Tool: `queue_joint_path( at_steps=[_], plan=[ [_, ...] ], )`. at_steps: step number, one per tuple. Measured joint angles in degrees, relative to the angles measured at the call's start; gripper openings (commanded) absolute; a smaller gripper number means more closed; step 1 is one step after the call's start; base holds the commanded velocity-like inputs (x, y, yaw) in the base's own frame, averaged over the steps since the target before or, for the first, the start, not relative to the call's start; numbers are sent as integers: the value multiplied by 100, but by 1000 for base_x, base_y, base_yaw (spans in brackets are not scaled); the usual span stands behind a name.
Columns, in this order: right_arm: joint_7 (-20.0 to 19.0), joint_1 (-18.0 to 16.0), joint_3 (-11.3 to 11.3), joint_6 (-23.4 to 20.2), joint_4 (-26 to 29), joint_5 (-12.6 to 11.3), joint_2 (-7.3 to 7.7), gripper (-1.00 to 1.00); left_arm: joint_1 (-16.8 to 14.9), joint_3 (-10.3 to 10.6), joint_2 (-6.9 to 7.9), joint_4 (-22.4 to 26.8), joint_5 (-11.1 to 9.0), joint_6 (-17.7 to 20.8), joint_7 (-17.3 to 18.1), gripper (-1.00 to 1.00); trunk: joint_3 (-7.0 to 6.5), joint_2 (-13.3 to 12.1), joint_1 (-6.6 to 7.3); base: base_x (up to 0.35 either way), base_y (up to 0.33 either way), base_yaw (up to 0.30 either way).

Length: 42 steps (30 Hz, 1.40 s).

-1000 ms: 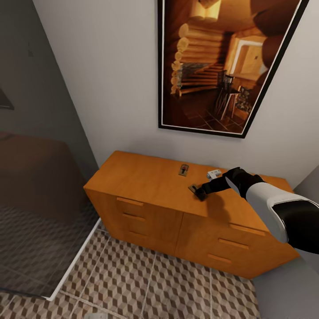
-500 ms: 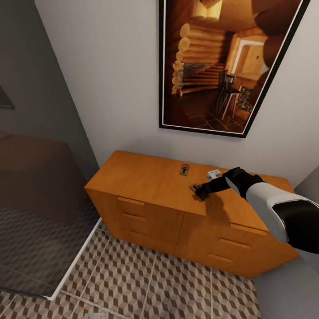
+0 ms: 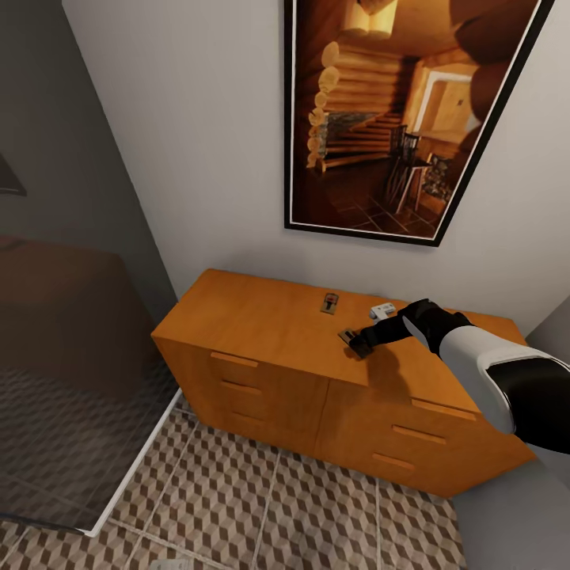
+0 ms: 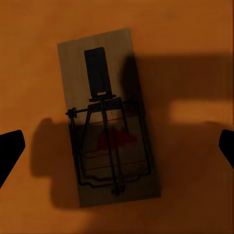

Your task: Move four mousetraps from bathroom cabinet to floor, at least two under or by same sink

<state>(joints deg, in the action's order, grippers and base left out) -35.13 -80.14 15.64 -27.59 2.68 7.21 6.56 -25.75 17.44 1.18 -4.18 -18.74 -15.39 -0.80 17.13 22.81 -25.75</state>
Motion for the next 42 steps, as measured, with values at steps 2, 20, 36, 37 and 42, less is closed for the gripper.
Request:
queue_joint_path(
  at_steps=[2,20,36,37,42],
  plan=[
    [10,0,0,0,0,1,0,100,0,0,0,0,0,1,0,100,0,0,0,0,0,0],
    [183,0,-3,0,0,1,-13,100,0,0,0,0,-1,0,0,100,0,0,0,0,0,0],
    [192,0,-2,0,0,1,-52,100,0,0,0,0,1,1,0,100,0,0,0,-30,43,0],
    [192,0,-2,0,0,1,-52,100,0,0,0,0,1,1,0,100,0,0,0,-13,16,0],
    [190,0,-2,0,-5,1,-47,100,0,0,0,0,1,0,0,100,0,0,0,-6,8,0]
  ],
)
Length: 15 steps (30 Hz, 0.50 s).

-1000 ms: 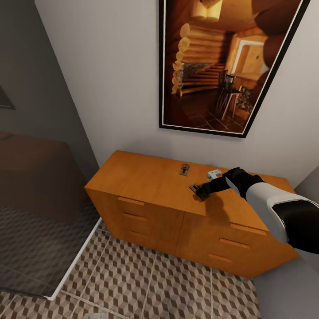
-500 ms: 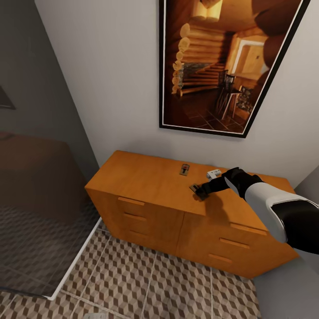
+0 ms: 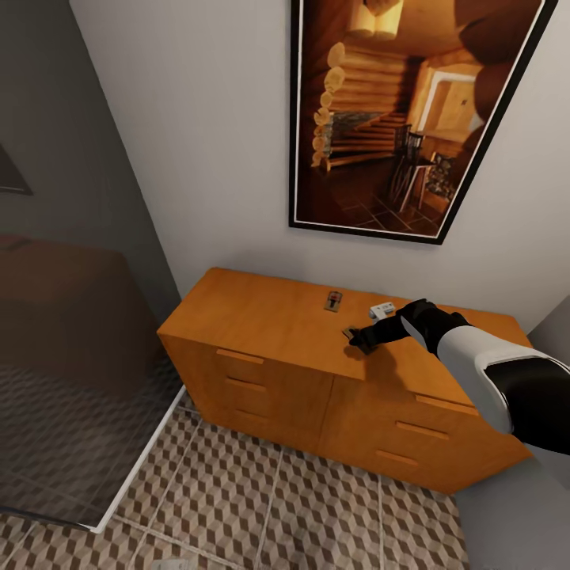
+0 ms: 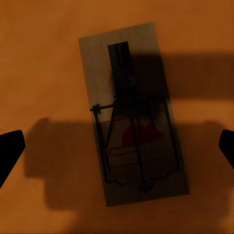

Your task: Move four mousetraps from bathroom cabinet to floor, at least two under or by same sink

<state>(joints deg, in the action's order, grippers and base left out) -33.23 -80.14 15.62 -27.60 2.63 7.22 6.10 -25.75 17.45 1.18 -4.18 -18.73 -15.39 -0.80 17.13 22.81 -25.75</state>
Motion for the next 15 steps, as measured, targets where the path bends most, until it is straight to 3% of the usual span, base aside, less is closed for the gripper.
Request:
queue_joint_path(
  at_steps=[15],
  plan=[
    [49,-1,-1,0,-12,5,3,100,0,2,0,0,-1,2,0,100,0,0,0,-1,1,0]
  ],
)
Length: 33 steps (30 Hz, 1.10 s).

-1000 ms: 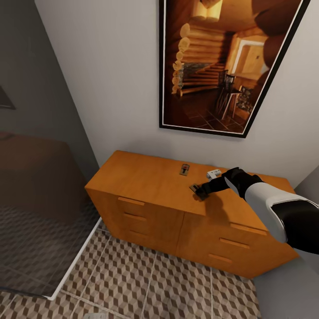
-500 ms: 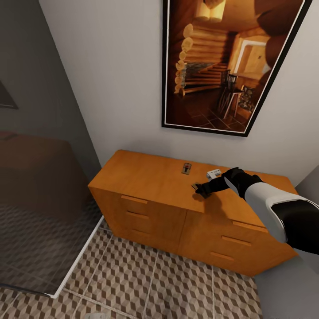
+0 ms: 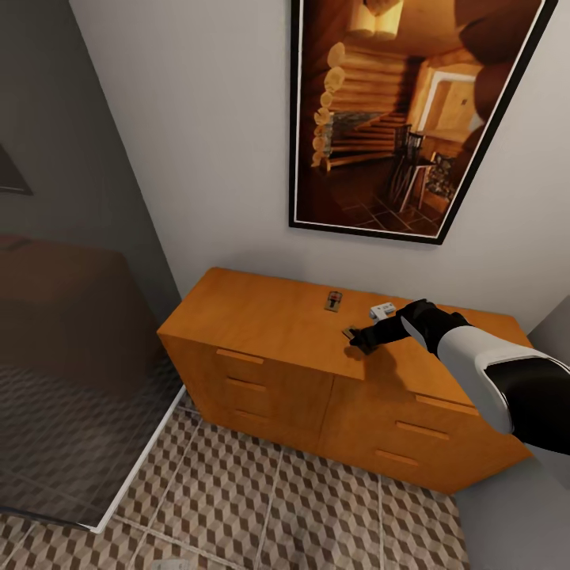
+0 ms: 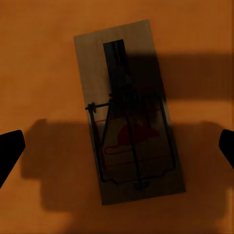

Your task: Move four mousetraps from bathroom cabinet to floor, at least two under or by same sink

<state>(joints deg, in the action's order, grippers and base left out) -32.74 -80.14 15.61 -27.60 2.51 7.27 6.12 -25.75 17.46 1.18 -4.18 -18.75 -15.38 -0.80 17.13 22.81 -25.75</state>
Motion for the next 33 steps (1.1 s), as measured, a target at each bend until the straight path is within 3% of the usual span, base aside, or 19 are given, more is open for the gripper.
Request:
queue_joint_path(
  at_steps=[33],
  plan=[
    [125,0,-2,1,-7,-5,0,100,0,-2,0,0,1,-1,0,100,0,0,0,0,0,0]
  ],
)
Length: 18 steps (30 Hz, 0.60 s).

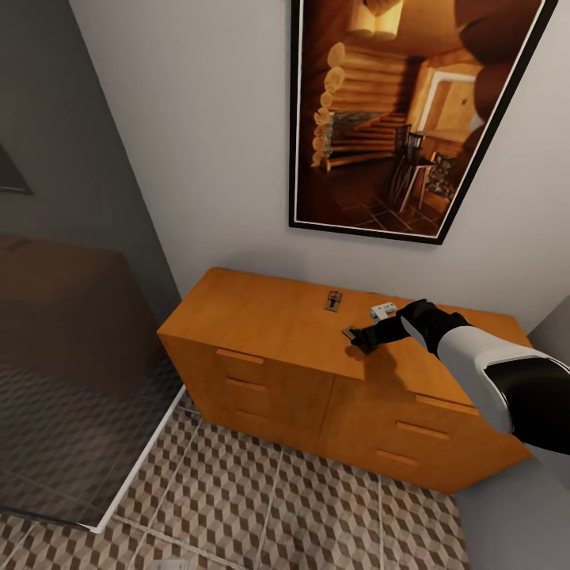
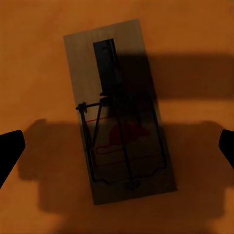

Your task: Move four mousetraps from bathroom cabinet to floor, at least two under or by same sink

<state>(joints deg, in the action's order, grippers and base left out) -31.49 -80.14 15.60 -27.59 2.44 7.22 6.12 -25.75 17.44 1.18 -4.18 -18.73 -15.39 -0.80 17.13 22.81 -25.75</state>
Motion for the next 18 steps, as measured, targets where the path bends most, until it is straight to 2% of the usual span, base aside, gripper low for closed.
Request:
queue_joint_path(
  at_steps=[18],
  plan=[
    [6,0,0,0,-36,0,0,100,0,0,0,0,-1,1,0,100,41,0,0,0,0,0]
  ],
)
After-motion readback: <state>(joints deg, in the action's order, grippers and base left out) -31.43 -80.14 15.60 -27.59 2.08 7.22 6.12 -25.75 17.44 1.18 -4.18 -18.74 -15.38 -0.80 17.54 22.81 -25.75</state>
